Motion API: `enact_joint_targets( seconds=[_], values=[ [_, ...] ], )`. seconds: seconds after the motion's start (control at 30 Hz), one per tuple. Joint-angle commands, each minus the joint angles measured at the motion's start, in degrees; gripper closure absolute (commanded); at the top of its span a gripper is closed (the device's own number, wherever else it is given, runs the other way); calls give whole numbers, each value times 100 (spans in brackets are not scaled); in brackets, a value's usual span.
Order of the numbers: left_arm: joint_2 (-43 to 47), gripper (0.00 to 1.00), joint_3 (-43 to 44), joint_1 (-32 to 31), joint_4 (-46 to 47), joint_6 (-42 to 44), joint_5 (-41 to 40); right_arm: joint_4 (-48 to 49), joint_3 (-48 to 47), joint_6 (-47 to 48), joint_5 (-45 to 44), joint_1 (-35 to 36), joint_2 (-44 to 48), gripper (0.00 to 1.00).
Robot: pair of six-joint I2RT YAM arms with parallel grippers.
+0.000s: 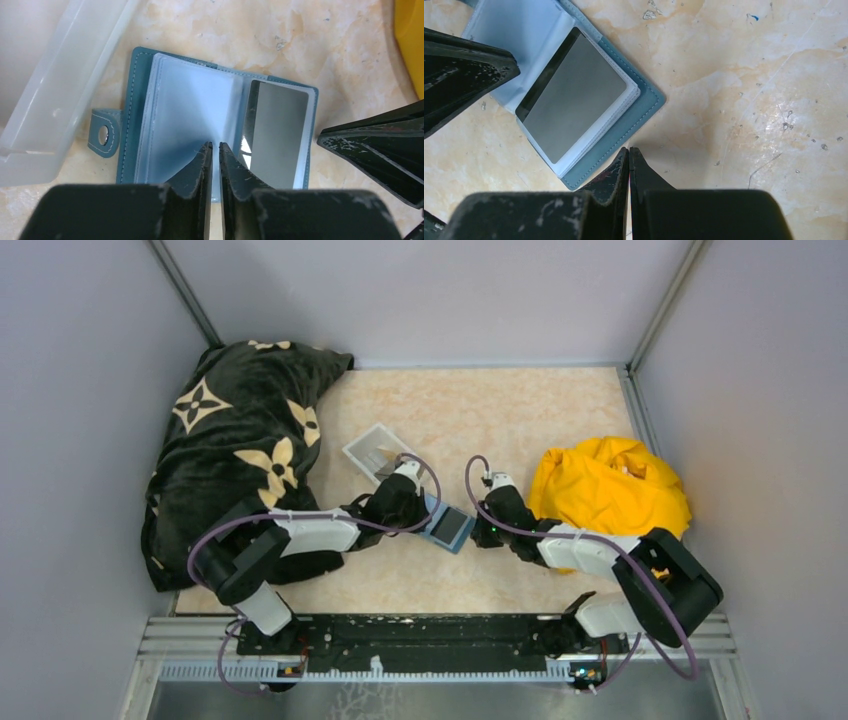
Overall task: Put the credit cards into the card holder
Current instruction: Insert the credit card into the card holder.
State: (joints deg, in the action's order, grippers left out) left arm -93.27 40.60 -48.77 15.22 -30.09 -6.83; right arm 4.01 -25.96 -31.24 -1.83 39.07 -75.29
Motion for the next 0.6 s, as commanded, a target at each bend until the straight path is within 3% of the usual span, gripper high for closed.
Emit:
enact_joint_targets(
  seconds=[0.0,0.57],
  values=[
    [-145,85,213,-43,-152,231,-81,-49,-79,43,-107,113,-166,99],
    [-399,90,422,-296,-470,428,2,12,-192,49,-78,179,-350,99]
  ],
)
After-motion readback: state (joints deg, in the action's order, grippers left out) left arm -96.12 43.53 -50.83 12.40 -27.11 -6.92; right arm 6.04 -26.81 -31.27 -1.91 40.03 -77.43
